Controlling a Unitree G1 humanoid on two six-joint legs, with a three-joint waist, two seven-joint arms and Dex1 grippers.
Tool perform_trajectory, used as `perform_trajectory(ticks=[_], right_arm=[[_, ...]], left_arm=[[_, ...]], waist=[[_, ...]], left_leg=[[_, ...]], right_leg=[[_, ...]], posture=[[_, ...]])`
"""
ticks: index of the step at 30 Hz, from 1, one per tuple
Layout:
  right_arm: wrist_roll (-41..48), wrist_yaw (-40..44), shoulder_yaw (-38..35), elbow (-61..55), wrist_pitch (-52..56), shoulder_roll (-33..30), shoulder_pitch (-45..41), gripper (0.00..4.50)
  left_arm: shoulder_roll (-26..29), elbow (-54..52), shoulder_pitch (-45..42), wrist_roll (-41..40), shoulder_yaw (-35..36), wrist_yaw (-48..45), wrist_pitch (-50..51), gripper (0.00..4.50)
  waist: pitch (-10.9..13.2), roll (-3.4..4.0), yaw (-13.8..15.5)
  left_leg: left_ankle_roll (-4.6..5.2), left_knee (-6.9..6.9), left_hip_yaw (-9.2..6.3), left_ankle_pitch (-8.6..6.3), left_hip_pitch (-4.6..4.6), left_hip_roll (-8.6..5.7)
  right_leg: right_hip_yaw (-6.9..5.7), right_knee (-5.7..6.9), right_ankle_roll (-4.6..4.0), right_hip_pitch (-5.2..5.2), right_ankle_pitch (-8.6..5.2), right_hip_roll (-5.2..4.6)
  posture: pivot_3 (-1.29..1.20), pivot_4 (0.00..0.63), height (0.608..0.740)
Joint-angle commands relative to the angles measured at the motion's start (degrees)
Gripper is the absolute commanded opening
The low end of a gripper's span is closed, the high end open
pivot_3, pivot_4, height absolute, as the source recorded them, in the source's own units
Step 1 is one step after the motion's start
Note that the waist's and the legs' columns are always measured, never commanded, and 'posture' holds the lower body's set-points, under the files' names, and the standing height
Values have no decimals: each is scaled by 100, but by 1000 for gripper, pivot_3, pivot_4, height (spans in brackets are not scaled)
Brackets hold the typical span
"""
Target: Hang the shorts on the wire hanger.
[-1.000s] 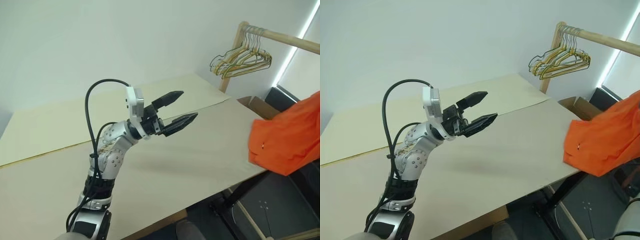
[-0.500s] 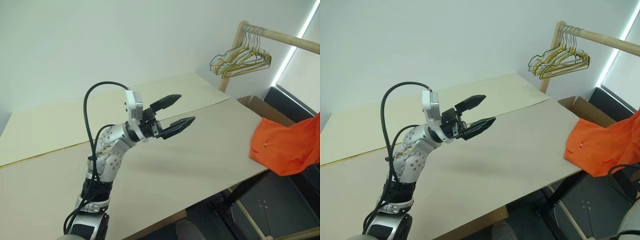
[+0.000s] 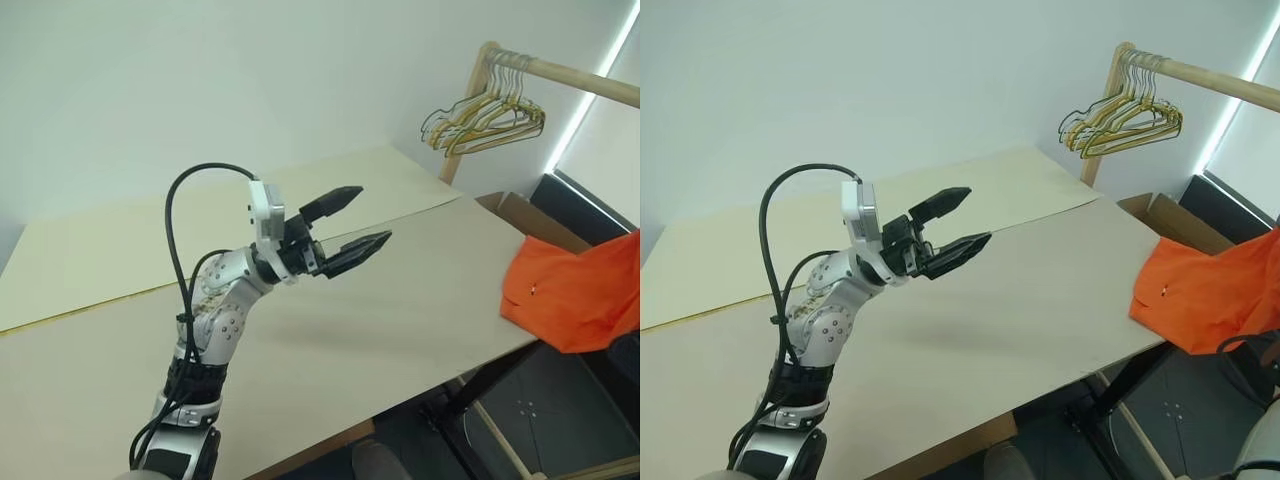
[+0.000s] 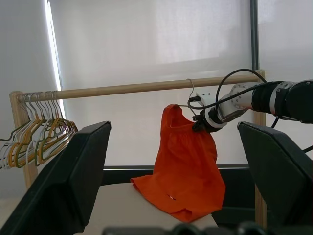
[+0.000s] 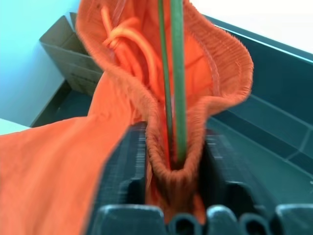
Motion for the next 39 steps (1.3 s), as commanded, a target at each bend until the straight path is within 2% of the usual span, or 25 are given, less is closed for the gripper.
perform_trajectory(ticks=[1, 5, 6, 10, 17, 22, 26, 31, 34, 39], right_arm=[[-33, 7, 98, -107, -201, -132, -137, 3049], [-272, 48, 440, -171, -349, -107, -171, 4412], [-310, 10, 491, -183, -377, -104, -193, 4464], [-437, -384, 634, -289, -526, -119, -267, 4464], [-1089, -1056, 1329, -901, -759, -103, -224, 4464], [-1103, -947, 1402, -1903, -296, 151, 33, 4464], [-981, -1048, 1079, -3186, 612, 418, 588, 4464], [-1174, -1349, 520, -5492, 1963, 926, 1754, 4464], [-1496, -1664, 372, -6700, 2246, 1264, 2309, 4464], [-2031, -1787, 823, -8167, 1956, 1691, 2916, 4464]], left_arm=[[-4, -233, -22, 4, 15, 22, -128, 4500], [-18, -206, -14, 45, 4, 53, -155, 4500], [-20, -202, -12, 48, 3, 55, -160, 4500], [-27, -199, -22, 53, 4, 68, -171, 4500], [-22, -214, -8, 50, 5, 67, -183, 4500], [-2, -224, -14, 13, 38, 51, -179, 4500], [6, -286, -7, -76, 79, 44, -154, 4500], [11, -306, 67, -70, 73, 42, -185, 4500], [5, -298, 85, -66, 63, 35, -186, 4500], [19, -256, 33, -94, 87, -7, -177, 4500]], waist=[[0, 0, 24], [0, 1, 81], [0, 1, 93], [1, 2, 115], [9, 16, 144], [14, 24, 152], [14, 24, 217], [1, 44, 400], [-9, 61, 487], [-13, 68, 549]], left_leg=[[0, 0, 0, 0, 0, 0], [0, 0, 1, 0, 0, 0], [0, 0, 1, 0, 0, 0], [0, 0, 0, 0, -1, 0], [0, 0, 1, 0, 0, 0], [0, 1, 1, 0, 2, 0], [-1, 5, -1, 0, 2, 0], [0, 7, -5, 1, -5, 1], [-1, 9, -8, 1, -14, 0], [-1, 10, -6, 1, -15, -1]], right_leg=[[0, 0, 0, 0, 0, 0], [1, 0, 0, 0, 0, 0], [0, 0, 0, 0, 0, 0], [0, -1, 0, 0, 0, 0], [2, -1, 0, -3, 0, -1], [4, 7, 1, -3, 0, 0], [5, 14, 2, -4, 1, 0], [5, 19, 3, -13, 2, 0], [6, 23, 3, -25, 2, 0], [8, 22, 4, -29, 2, 0]], posture=[[-270, 0, 740], [-270, 0, 740], [-270, 0, 740], [-269, 0, 740], [-264, 0, 740], [-256, 0, 740], [-252, 0, 740], [-263, 0, 740], [-271, 0, 740], [-274, 0, 740]])
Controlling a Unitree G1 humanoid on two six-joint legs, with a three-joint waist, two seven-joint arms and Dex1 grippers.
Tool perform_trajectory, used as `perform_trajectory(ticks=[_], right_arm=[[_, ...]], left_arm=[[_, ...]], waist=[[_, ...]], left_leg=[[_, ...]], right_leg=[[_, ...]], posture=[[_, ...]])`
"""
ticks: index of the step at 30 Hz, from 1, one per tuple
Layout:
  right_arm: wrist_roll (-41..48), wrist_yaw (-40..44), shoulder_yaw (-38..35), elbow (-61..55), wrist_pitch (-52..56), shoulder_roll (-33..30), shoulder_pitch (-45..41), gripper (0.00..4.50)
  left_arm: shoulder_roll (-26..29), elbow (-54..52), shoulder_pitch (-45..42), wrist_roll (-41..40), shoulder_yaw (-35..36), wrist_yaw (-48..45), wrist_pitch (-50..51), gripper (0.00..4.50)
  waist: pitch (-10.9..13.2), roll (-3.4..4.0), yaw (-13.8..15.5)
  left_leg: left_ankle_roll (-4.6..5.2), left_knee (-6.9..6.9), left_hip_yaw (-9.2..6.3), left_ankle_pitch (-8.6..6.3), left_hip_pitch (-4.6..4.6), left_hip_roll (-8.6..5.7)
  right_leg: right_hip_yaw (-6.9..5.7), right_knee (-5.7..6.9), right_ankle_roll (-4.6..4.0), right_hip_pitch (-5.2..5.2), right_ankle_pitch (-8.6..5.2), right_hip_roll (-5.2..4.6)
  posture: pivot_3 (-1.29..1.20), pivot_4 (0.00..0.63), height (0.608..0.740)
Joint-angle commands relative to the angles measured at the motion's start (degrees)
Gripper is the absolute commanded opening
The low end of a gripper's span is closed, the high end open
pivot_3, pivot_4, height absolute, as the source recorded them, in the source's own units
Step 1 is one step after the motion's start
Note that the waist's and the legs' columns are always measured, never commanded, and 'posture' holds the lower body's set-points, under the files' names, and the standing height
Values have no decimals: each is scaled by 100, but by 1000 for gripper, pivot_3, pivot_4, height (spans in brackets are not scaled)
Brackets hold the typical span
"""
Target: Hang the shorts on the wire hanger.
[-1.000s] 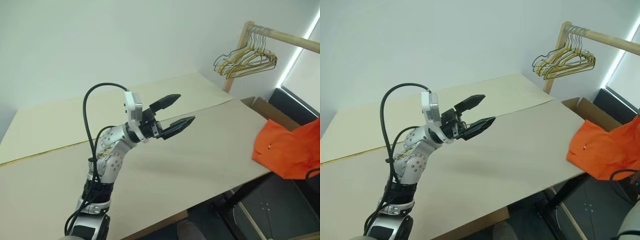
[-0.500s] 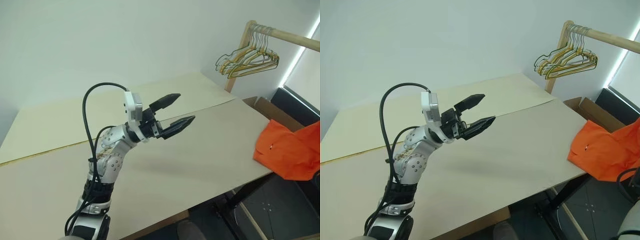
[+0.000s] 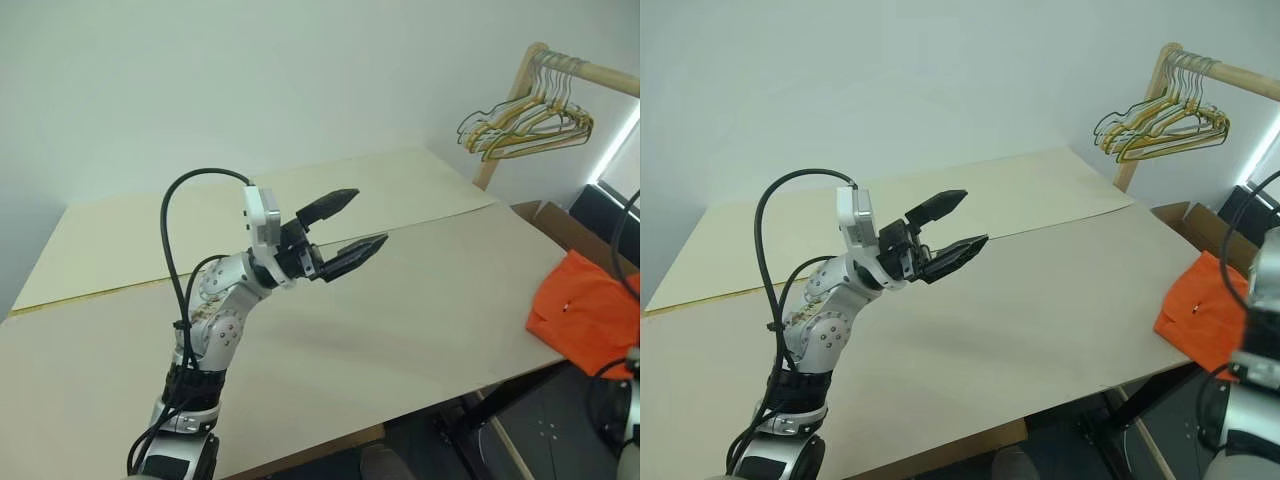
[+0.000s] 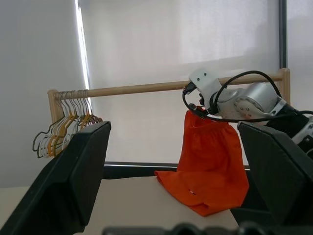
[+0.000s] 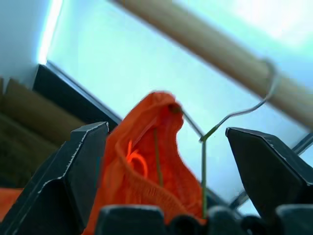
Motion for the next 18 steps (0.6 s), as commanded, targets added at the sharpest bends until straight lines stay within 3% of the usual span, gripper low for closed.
perform_trajectory(ticks=[1, 5, 13, 18], right_arm=[[-387, 66, 384, -985, -309, 71, 93, 4464], [-474, 938, 1553, -1653, -860, 153, 128, 4464], [36, 2301, 2320, -1651, -1783, 978, 36, 4464], [750, 3617, 2508, -1572, -2183, 1160, 148, 4464]], left_arm=[[34, -115, -124, -94, 102, -51, -84, 4500], [182, -168, -108, -99, 227, -81, -87, 4500], [748, -587, 402, -87, 529, 23, 53, 4500], [1384, -956, 999, 56, 725, 174, 331, 4500]], waist=[[1, -1, -6], [5, -8, -85], [28, -45, -99], [29, -50, 149]], left_leg=[[0, 0, 0, 0, 1, 0], [0, 0, 2, 0, 7, 0], [-3, 0, -23, 2, 18, 1], [-19, -2, -38, 12, -20, 1]], right_leg=[[0, 0, 0, 0, 0, 0], [1, 1, -1, 1, 0, 2], [-12, 3, -6, -14, 5, 5], [-18, 17, -11, -74, 8, 5]], posture=[[-270, 0, 740], [-245, 0, 740], [-154, 0, 740], [-90, 0, 740]])
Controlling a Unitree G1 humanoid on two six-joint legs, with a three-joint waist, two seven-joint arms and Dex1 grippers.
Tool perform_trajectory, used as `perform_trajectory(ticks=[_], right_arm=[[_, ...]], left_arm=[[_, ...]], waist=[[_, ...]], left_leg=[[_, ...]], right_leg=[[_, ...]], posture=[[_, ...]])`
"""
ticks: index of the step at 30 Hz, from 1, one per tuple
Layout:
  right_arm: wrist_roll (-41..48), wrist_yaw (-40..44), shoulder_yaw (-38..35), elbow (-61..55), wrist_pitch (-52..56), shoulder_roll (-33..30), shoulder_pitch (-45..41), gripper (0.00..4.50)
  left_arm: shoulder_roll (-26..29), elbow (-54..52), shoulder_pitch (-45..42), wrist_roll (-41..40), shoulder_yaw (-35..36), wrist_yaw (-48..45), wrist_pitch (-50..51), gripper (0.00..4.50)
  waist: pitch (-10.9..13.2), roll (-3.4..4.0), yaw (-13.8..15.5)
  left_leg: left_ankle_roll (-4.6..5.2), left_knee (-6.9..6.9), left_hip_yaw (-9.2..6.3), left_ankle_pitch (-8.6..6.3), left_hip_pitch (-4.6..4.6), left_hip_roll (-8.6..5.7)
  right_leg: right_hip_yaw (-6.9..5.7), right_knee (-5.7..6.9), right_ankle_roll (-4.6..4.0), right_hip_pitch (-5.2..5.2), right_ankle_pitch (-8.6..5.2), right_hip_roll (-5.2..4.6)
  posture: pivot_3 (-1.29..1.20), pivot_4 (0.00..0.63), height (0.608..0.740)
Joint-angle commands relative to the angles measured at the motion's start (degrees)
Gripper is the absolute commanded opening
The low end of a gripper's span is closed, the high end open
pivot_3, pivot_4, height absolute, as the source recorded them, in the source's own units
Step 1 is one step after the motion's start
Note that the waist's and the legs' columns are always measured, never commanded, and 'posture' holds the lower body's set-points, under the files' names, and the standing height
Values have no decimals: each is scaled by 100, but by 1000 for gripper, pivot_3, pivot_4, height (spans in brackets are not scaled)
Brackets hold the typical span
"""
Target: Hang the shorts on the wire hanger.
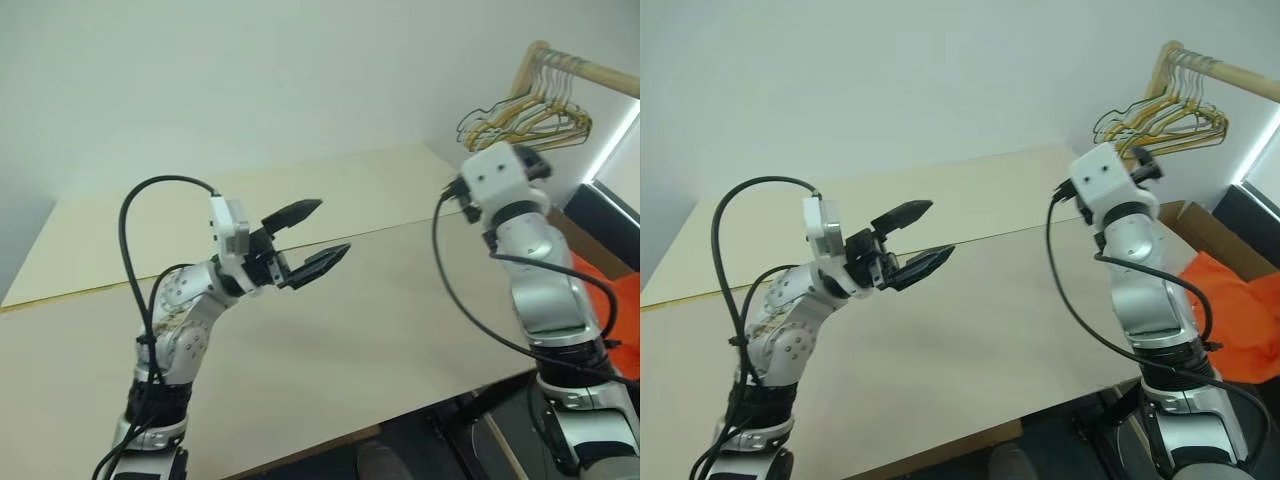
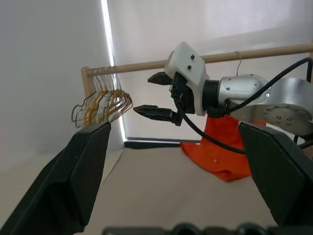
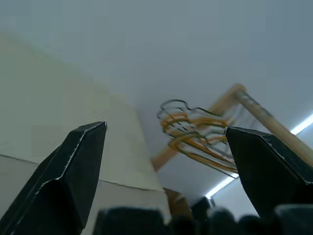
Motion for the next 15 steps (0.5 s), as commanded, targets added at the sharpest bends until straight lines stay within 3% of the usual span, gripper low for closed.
perform_trajectory(ticks=[1, 9, 15], right_arm=[[460, 904, 32, -81, -358, -20, -29, 4464], [731, 2594, 365, -120, -1131, -734, 662, 4464], [1162, 3320, -10, -370, -1316, -1106, 1348, 4464]], left_arm=[[383, -385, 272, 97, 205, 126, 140, 4500], [1192, -481, 1241, 272, 649, 157, 262, 4500], [1456, -409, 1803, 238, 897, -140, 151, 4500]], waist=[[0, -1, 121], [13, -20, 669], [28, -44, 1007]], left_leg=[[-2, -3, -1, 1, -2, 0], [-2, -14, -5, 1, -6, -1], [-7, -13, 1, 4, -9, 0]], right_leg=[[0, 0, 0, -5, 0, 0], [-13, -5, -5, -13, -2, 0], [-17, -1, -15, -20, -4, 0]], posture=[[-83, 0, 740], [-8, 0, 740], [35, 0, 740]])
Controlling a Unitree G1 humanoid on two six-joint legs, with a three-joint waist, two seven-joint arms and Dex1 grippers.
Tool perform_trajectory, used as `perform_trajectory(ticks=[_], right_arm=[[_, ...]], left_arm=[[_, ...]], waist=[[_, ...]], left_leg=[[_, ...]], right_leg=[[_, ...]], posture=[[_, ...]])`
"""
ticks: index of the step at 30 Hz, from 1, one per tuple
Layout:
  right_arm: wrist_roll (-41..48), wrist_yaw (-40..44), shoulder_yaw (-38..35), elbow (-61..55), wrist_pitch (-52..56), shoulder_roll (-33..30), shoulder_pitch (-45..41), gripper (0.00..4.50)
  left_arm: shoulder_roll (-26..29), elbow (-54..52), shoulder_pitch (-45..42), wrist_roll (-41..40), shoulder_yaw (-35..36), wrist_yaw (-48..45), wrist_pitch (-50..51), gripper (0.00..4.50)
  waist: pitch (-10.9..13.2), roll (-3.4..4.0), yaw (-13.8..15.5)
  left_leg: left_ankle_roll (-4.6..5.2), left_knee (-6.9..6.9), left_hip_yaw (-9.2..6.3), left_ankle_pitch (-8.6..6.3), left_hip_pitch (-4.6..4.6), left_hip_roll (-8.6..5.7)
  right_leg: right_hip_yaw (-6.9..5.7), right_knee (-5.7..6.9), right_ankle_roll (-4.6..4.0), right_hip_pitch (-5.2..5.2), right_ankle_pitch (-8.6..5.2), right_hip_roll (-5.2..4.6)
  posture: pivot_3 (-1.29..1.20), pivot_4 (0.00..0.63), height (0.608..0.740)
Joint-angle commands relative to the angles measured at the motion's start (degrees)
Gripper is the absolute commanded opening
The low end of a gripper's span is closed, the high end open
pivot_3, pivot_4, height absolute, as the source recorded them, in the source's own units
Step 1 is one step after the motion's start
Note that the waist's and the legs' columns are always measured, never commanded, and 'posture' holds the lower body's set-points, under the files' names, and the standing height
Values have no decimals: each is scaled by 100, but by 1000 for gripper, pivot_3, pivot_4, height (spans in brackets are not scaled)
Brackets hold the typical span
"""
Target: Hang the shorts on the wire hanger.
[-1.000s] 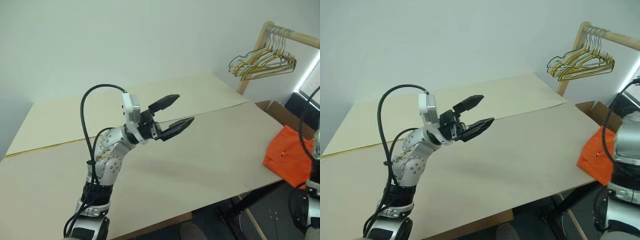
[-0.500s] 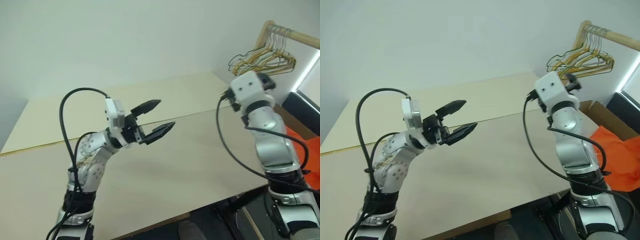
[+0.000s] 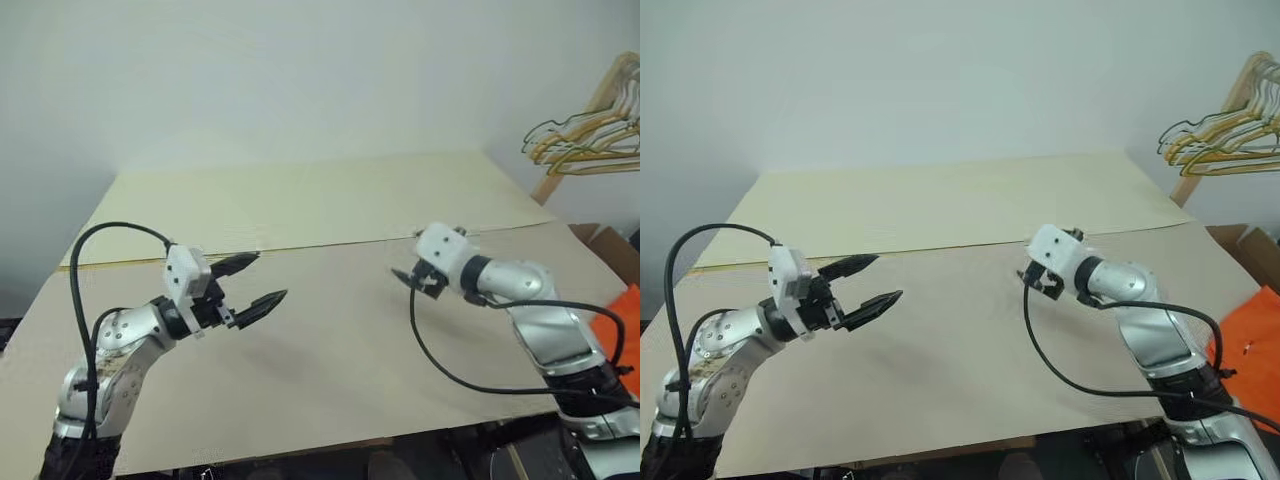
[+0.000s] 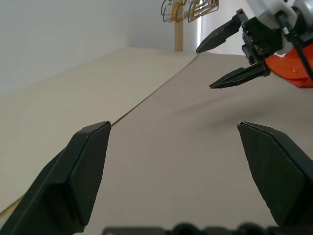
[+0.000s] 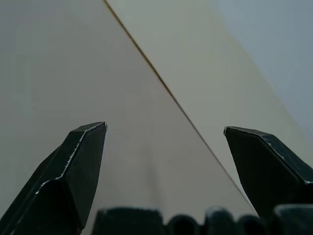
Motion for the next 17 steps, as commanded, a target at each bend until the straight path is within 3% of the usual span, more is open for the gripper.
perform_trajectory(ticks=[1, 17], right_arm=[[219, 394, -388, -149, -354, -287, 119, 4464], [-221, 473, -287, 291, -1025, -334, 239, 4464]], left_arm=[[188, -104, 149, -72, 281, -190, -111, 4500], [179, -206, 481, 105, 362, -98, -275, 4500]], waist=[[9, -14, 77], [31, -56, 347]], left_leg=[[-2, 0, 3, 1, 0, 0], [-24, 1, 10, 14, 7, 2]], right_leg=[[0, 1, -2, -1, 1, 0], [-5, 25, -18, 0, 8, 5]], posture=[[38, 0, 740], [76, 0, 740]])
